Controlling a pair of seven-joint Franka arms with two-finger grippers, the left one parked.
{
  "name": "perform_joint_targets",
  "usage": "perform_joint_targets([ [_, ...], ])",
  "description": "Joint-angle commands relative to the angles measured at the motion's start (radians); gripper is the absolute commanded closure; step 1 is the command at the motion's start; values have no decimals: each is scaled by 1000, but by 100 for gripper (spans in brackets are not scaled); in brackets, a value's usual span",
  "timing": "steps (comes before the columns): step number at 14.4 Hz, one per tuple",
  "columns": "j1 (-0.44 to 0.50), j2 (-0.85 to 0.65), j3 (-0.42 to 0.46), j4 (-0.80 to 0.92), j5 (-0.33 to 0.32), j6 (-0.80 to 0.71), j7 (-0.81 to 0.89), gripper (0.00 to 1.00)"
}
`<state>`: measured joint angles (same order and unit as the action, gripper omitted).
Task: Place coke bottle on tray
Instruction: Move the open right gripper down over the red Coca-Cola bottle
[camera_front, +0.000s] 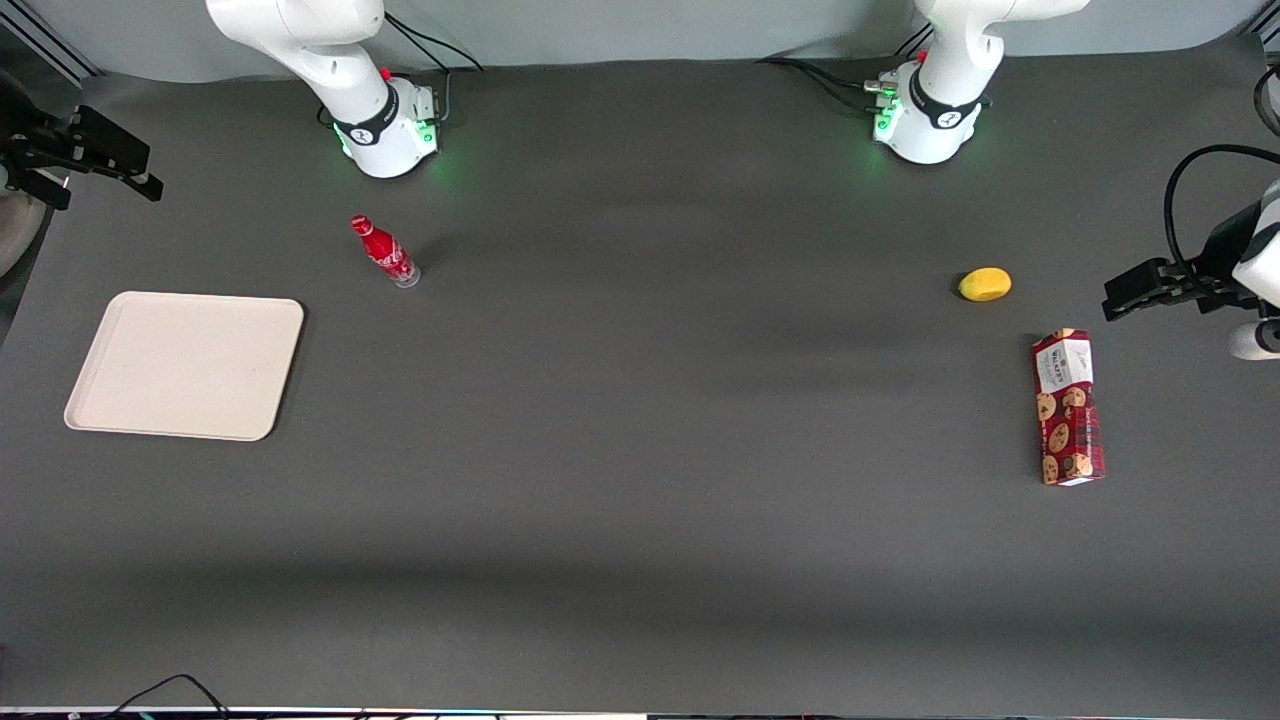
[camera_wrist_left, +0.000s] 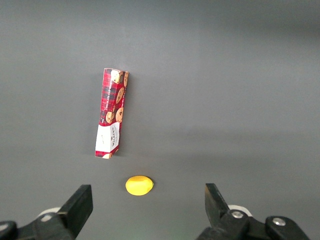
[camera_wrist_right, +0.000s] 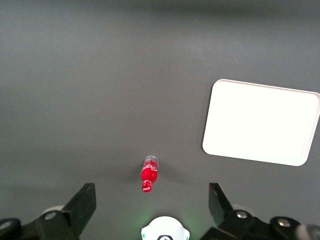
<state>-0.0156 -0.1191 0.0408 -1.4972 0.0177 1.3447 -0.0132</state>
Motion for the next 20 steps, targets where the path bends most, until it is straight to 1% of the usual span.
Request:
perform_joint_targets([
  [1, 6, 13, 13, 46, -38, -48, -1, 0],
  [4, 6, 6, 16, 32, -42, -91, 1, 0],
  [5, 8, -22, 16, -4, -38, -91, 7, 0],
  [6, 6, -72, 42, -90, -36, -85, 19, 0],
  [7, -1, -149, 79, -212, -27, -58, 39, 0],
  [8, -1, -241, 94, -353, -25, 14, 85, 0],
  [10, 5, -412, 103, -637, 55, 161, 119, 0],
  [11, 0, -485, 122, -764, 71, 236, 121, 0],
  [13, -4, -569, 165, -943, 76, 353, 137, 0],
  [16, 0, -591, 166, -1165, 85, 586, 148, 0],
  [18, 3, -581, 168, -1283, 125, 745, 148, 0],
  [20, 3, -550, 168, -1340, 140, 827, 148, 0],
])
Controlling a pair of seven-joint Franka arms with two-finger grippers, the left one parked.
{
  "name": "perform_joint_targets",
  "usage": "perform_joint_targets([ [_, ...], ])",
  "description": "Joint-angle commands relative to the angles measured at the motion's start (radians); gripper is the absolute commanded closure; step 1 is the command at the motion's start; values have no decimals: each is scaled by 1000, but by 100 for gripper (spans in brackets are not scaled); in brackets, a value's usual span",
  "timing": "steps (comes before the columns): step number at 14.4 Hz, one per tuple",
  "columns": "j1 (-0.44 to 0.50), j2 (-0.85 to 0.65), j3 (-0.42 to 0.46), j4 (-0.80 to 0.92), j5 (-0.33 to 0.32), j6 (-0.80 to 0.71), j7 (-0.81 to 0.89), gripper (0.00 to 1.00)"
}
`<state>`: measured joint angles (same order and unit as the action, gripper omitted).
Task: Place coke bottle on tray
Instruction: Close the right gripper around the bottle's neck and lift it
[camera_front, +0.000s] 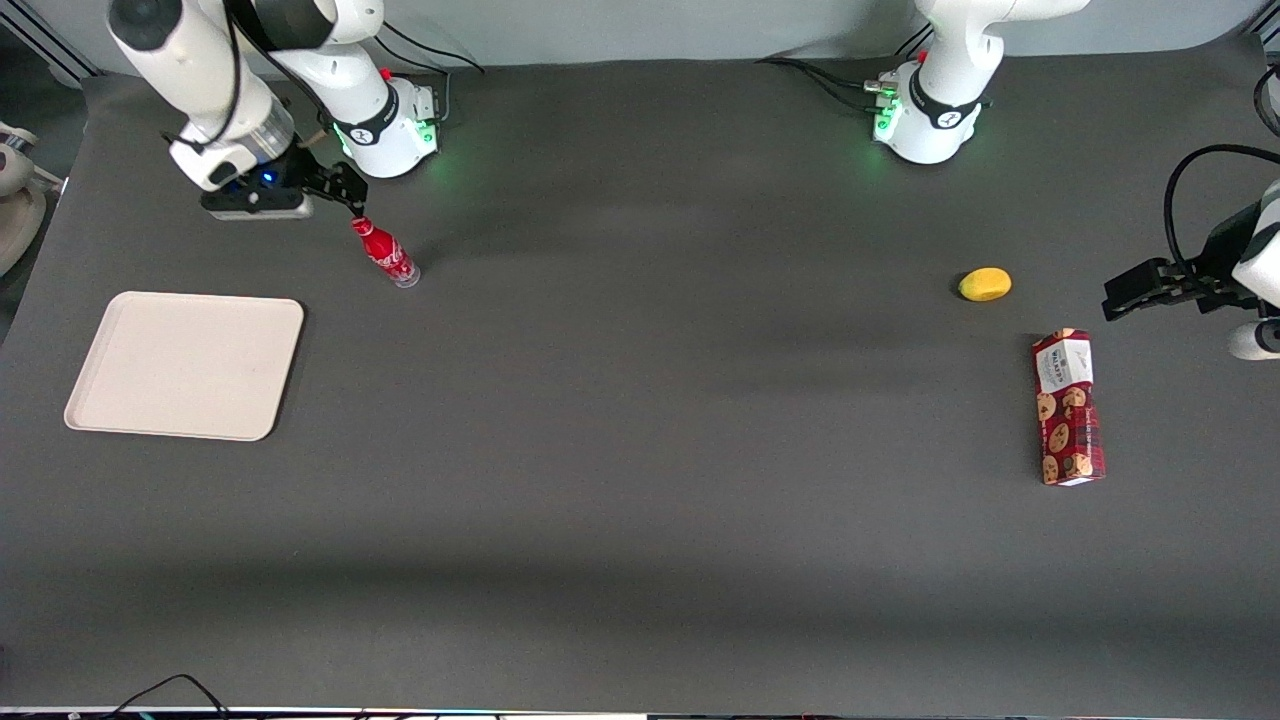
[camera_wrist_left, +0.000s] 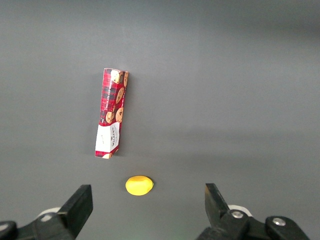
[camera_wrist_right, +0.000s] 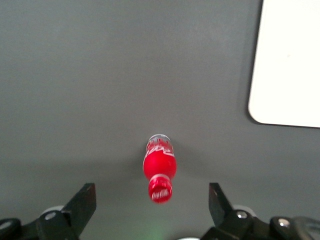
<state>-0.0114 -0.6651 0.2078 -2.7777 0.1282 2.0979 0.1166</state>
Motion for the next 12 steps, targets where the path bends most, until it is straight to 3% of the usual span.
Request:
perform_joint_targets([
  [1, 1, -1, 1, -86, 43, 112, 18, 0],
  [7, 2, 41, 10, -190, 56, 251, 38, 0],
  [12, 1, 64, 10, -191, 73, 223, 38, 2],
])
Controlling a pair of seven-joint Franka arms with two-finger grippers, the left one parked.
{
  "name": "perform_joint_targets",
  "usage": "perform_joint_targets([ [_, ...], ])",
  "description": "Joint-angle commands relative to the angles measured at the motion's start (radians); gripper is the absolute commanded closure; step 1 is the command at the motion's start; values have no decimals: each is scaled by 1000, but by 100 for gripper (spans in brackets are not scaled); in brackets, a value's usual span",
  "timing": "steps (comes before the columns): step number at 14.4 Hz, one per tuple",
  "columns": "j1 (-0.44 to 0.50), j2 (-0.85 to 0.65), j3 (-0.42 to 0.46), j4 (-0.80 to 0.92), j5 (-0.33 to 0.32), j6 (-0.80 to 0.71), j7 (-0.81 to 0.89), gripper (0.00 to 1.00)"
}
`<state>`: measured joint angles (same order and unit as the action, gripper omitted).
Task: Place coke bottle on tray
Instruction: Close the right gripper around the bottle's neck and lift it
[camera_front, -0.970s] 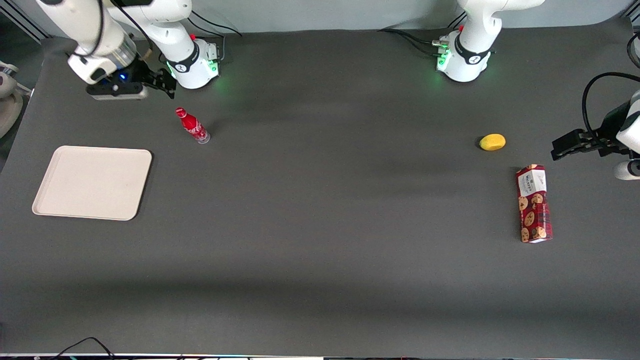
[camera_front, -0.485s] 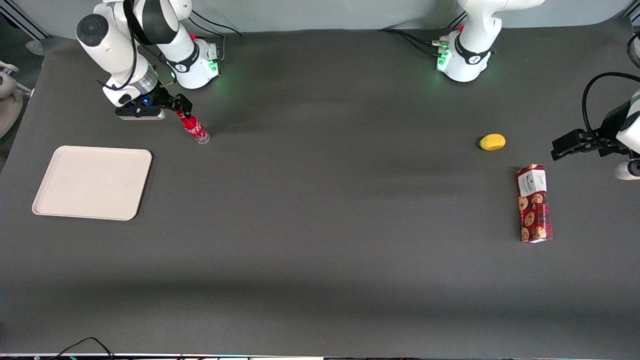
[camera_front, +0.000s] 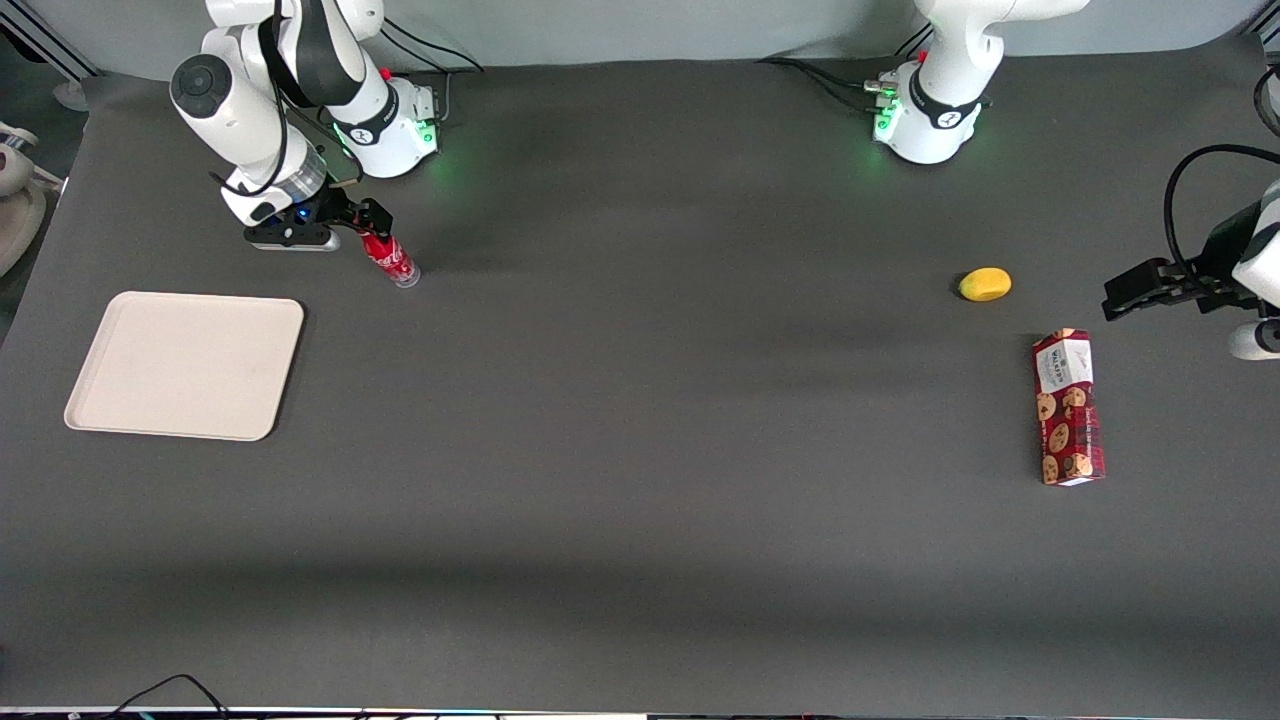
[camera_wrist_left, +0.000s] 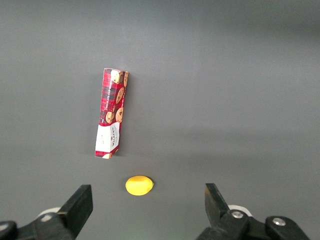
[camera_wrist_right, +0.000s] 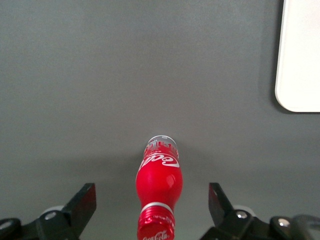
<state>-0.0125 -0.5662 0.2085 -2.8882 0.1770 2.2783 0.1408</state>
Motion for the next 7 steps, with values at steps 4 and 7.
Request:
perform_joint_targets([
  [4, -4, -18, 9, -80, 53, -2, 14, 82],
  [7, 2, -18, 9, -74, 68, -17, 16, 100],
])
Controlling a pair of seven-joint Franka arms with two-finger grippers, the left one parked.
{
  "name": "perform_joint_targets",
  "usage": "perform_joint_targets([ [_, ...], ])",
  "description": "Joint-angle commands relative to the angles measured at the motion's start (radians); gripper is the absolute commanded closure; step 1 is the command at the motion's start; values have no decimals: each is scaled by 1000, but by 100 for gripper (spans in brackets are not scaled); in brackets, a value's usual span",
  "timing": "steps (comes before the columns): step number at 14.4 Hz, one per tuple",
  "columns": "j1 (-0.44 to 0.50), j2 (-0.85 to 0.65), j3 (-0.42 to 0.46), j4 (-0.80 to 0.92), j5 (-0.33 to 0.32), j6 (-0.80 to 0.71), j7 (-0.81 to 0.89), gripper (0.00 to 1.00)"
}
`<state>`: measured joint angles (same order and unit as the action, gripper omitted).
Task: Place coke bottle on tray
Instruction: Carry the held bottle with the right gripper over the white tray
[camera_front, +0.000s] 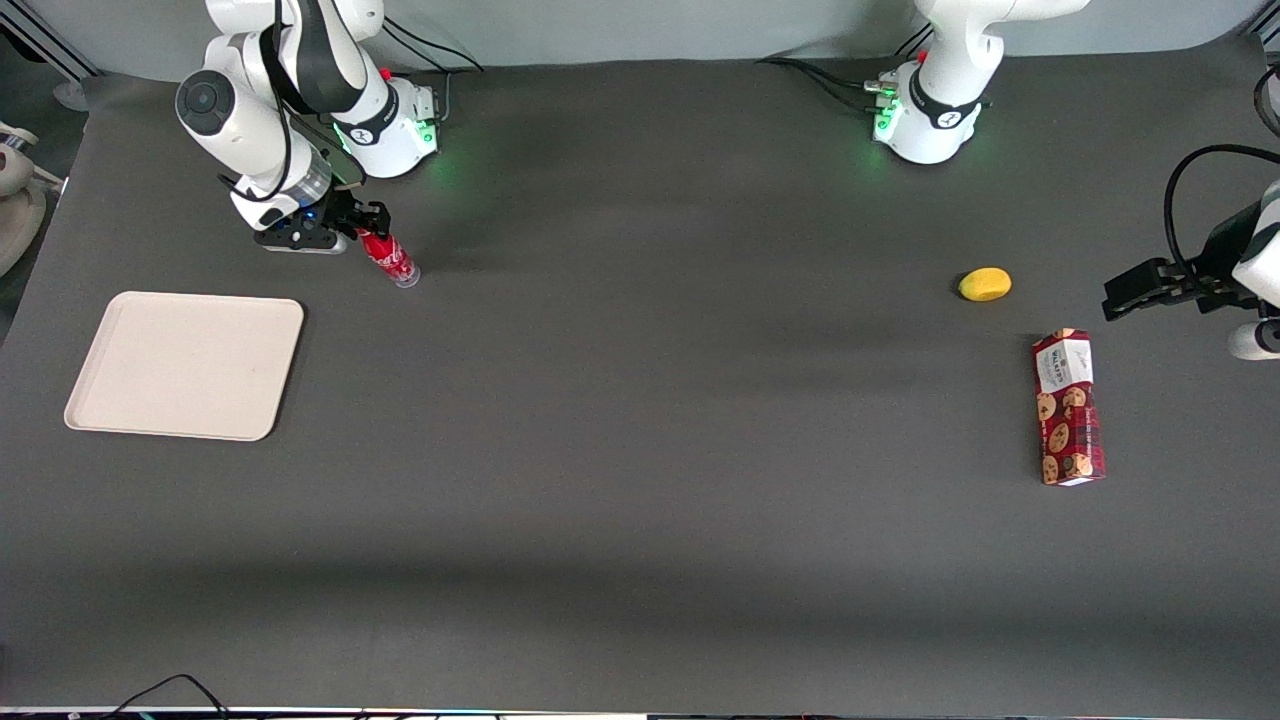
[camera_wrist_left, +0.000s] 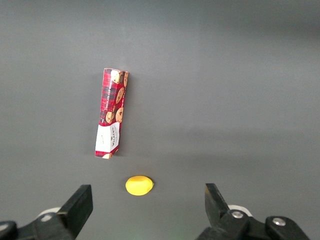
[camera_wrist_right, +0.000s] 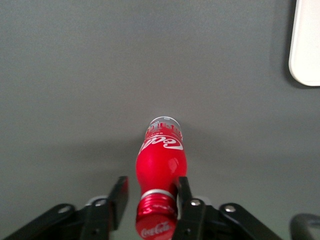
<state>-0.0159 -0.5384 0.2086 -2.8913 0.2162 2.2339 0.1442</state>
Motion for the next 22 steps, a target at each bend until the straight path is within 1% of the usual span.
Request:
perform_joint_targets([
  [1, 7, -46, 9, -66, 29, 18, 12, 100],
  [5, 7, -11, 14, 47, 26, -62, -6, 100],
  [6, 5, -2, 12, 96, 11, -91, -8, 100],
  [7, 1, 12, 12, 160, -9, -135, -11, 100],
  [9, -9, 61, -3, 318, -79, -230, -17, 100],
  [12, -6, 152, -86, 574, -179, -437, -43, 100],
  [13, -7, 175, -103, 659, -195, -501, -89, 100],
  [15, -7, 222, -161, 815, -204, -610, -194, 100],
  [18, -7, 300, -254, 1038, -279, -753, -403, 100],
  [20, -7, 333, -322, 1119, -332, -798, -555, 100],
  [22, -9, 348, -403, 1120, -409, -787, -690, 100],
])
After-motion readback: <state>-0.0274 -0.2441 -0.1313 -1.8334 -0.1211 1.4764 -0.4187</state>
